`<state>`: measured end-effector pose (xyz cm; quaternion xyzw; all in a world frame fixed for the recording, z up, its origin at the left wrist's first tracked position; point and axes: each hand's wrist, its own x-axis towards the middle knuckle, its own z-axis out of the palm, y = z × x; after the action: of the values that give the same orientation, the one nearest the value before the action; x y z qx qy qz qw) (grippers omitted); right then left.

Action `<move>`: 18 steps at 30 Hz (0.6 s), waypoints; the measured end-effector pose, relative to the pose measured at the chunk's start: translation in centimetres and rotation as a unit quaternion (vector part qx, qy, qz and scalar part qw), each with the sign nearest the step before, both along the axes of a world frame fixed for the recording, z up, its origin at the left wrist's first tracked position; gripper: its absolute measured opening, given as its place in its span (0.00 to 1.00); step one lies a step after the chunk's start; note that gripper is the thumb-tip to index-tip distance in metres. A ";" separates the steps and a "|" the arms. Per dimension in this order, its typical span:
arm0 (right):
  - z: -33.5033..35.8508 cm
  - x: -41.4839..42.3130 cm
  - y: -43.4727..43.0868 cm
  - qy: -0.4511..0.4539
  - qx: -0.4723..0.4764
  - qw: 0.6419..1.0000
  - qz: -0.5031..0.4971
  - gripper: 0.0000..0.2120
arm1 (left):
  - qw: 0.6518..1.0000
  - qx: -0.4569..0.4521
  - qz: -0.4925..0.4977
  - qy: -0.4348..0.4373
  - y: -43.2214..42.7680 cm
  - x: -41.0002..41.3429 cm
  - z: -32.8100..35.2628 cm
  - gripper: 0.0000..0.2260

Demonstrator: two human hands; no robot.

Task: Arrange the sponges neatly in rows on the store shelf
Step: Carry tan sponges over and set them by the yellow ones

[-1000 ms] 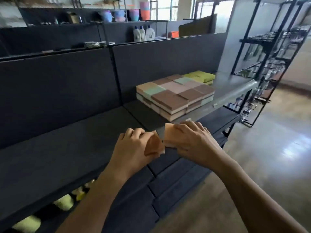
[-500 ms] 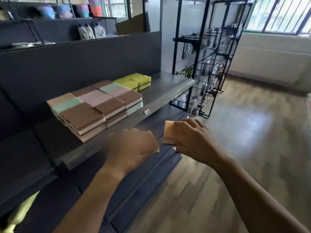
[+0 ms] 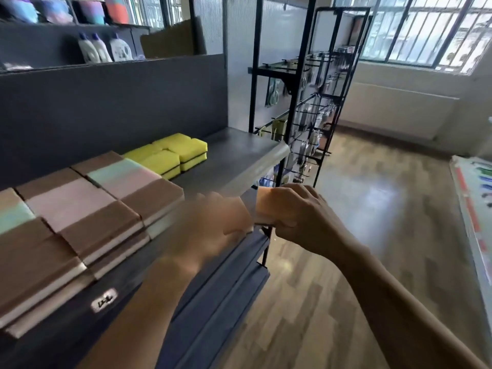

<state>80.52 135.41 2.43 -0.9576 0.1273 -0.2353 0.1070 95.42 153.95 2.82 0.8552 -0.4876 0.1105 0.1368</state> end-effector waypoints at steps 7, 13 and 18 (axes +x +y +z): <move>0.7 7.6 -6.5 -0.019 0.004 1.000 0.011 0.30 | 1.000 -0.020 0.003 0.011 -6.5 6.9 0.5 0.31; -0.1 14.4 -10.7 -0.005 0.006 0.998 0.065 0.30 | 0.998 -0.022 0.057 0.020 -9.6 10.9 -0.5 0.29; -1.1 20.6 -14.1 0.028 0.013 0.989 0.146 0.32 | 0.991 -0.004 0.128 0.039 -11.6 13.6 -1.6 0.29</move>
<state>101.08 121.26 1.34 -0.9706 -0.0076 -0.1890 0.1487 109.06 142.37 1.25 0.9138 -0.3675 0.0957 0.1443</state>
